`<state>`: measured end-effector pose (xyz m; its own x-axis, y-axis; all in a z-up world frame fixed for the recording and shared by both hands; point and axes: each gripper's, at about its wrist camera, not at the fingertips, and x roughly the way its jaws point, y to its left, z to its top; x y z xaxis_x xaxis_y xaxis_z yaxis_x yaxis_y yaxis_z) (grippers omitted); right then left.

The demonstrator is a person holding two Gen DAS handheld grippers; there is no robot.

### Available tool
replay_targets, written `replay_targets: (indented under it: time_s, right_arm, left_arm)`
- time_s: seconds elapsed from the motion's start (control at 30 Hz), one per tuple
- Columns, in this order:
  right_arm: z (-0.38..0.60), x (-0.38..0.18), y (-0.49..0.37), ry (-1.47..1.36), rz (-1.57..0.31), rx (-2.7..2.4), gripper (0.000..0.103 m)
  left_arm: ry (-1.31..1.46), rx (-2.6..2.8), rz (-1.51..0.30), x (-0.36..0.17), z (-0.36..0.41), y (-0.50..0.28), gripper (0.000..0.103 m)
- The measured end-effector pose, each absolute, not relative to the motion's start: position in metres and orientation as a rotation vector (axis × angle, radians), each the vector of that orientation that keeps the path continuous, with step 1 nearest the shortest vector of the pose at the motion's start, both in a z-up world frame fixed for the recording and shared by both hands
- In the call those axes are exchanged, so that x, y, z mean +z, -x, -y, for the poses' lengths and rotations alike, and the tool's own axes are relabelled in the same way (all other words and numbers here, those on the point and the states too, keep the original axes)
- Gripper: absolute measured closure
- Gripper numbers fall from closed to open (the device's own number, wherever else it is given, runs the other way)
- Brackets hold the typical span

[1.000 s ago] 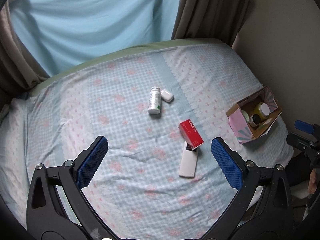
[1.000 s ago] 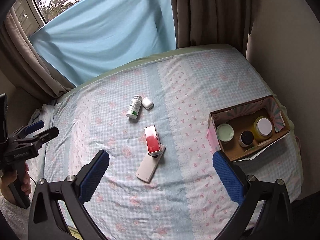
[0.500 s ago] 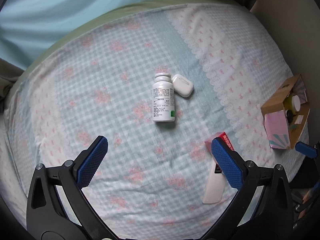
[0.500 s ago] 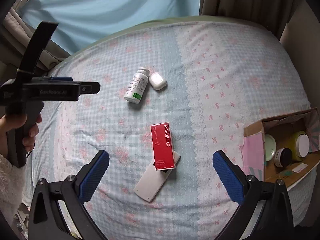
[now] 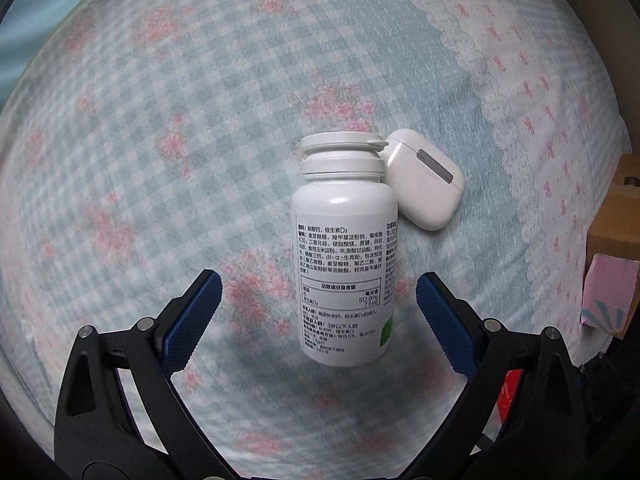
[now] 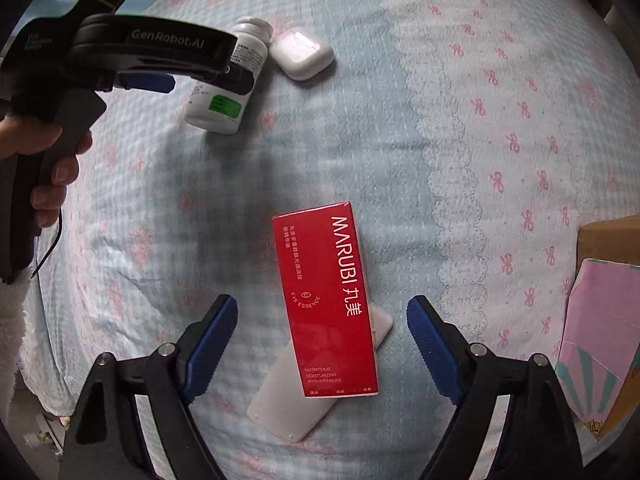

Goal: Organize rigid objects
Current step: 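Grasp the white pill bottle with the left tool while the right tool grasps the red MARUBI box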

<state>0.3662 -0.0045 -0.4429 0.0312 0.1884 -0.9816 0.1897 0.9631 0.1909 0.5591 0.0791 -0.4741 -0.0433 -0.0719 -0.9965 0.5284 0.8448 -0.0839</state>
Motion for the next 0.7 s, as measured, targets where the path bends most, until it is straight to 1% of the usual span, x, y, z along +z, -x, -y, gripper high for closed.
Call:
replay_targets:
  time_s: [0.03, 0.07, 0.1, 0.13, 0.17, 0.23, 0.27, 0.3, 0.33, 0.4, 0.7]
  right_arm:
    - [0.002, -0.446, -0.367, -0.294, -1.555, 0.001, 0.027]
    - [0.001, -0.448, -0.368, -0.287, -1.563, 0.001, 0.028]
    - [-0.001, -0.451, -0.369, -0.279, -1.569, 0.001, 0.029]
    - [-0.003, -0.453, -0.370, -0.270, -1.573, 0.001, 0.030]
    - [-0.004, -0.455, -0.371, -0.258, -1.577, 0.000, 0.032]
    - [-0.009, -0.458, -0.373, -0.233, -1.588, -0.001, 0.044]
    - [-0.011, -0.460, -0.374, -0.224, -1.594, 0.000, 0.047]
    - [-0.012, -0.461, -0.374, -0.218, -1.598, 0.001, 0.054]
    - [-0.013, -0.462, -0.375, -0.202, -1.601, -0.006, 0.058]
    - [-0.014, -0.463, -0.375, -0.181, -1.602, -0.014, 0.063]
    - [-0.012, -0.463, -0.375, -0.186, -1.593, -0.012, 0.064]
  left_arm:
    - [-0.372, -0.508, -1.550, -0.477, -0.077, -0.561, 0.015]
    - [-0.375, -0.510, -1.554, -0.481, -0.075, -0.562, 0.017]
    - [-0.378, -0.513, -1.558, -0.484, -0.072, -0.564, 0.022]
    - [-0.382, -0.519, -1.561, -0.488, -0.070, -0.566, 0.030]
    - [-0.388, -0.524, -1.562, -0.490, -0.067, -0.566, 0.032]
    - [-0.410, -0.525, -1.558, -0.495, -0.061, -0.567, 0.039]
    - [-0.412, -0.531, -1.557, -0.498, -0.060, -0.568, 0.040]
    - [-0.414, -0.539, -1.554, -0.499, -0.058, -0.568, 0.044]
    - [-0.417, -0.548, -1.551, -0.500, -0.056, -0.569, 0.048]
    - [-0.429, -0.567, -1.545, -0.502, -0.048, -0.570, 0.054]
    - [-0.477, -0.584, -1.497, -0.503, -0.020, -0.563, 0.055]
